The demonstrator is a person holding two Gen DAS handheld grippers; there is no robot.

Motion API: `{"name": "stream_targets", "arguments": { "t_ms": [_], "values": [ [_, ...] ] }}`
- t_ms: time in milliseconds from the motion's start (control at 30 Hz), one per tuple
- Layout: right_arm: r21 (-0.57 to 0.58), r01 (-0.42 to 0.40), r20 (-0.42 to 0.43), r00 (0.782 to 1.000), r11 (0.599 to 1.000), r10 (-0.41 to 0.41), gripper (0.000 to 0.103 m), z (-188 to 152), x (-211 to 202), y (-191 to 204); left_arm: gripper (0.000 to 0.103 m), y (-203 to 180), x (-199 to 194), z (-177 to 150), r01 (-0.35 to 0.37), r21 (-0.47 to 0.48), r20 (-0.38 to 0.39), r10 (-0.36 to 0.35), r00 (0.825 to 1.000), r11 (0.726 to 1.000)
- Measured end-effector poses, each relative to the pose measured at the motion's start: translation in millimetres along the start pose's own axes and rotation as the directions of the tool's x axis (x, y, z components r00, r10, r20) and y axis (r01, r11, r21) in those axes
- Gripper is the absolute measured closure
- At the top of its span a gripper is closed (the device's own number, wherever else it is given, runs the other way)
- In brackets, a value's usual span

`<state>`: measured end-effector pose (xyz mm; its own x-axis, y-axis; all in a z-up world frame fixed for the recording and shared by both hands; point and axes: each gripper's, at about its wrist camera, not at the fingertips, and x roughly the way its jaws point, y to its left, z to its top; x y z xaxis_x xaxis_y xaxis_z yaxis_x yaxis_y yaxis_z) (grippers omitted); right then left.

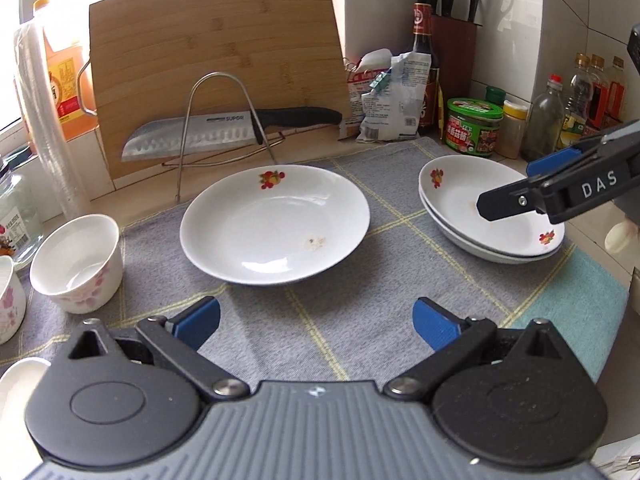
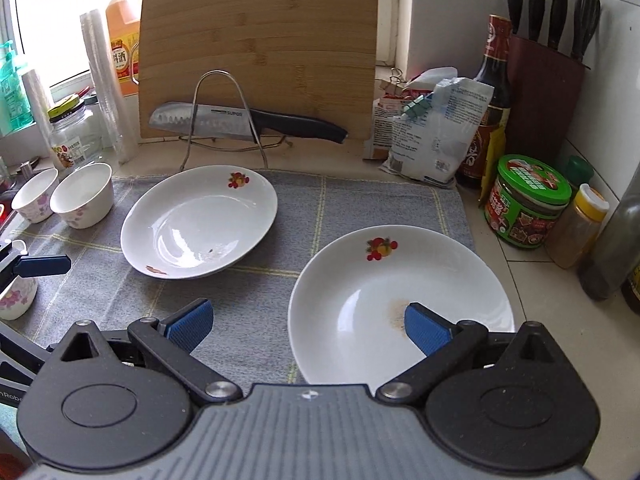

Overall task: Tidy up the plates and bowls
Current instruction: 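Move both grippers to the rim of the flower-print plate by the cutting board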

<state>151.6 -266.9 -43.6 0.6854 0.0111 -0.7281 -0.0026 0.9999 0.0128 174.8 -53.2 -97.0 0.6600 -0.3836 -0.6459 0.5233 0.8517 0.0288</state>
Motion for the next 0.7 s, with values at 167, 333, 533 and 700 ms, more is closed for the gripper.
{"name": "stream_targets", "arguments": {
  "t_ms": [167,333,533,700],
  "values": [
    [-0.019,0.005,-0.021,1.000,1.000,-0.005,0.000,-4.3,1.7,35.6,0.001,20.6,-0.1,-16.5,0.017,-0.016,-0.024,-0.017,1.000,1.000],
    [-0.053,-0.007,-0.040,0.999,0.999,0.004,0.000,-3.9,2.5,56.7,0.001,29.9,-1.7,-24.8,0.022,-0.034,-0.029,-0.023,0.999,0.999],
    [-0.090,-0.055,-0.045,0.998,0.994,0.052,0.000,10.5,15.1,63.7,0.001,31.3,13.2,-25.8,-0.015,-0.072,-0.060,0.011,0.998,0.997],
    [-0.153,-0.119,-0.045,0.992,0.981,0.114,0.000,22.0,33.9,61.5,0.001,28.4,29.4,-16.8,-0.082,-0.106,-0.063,0.075,0.995,0.991]
  ]
}}
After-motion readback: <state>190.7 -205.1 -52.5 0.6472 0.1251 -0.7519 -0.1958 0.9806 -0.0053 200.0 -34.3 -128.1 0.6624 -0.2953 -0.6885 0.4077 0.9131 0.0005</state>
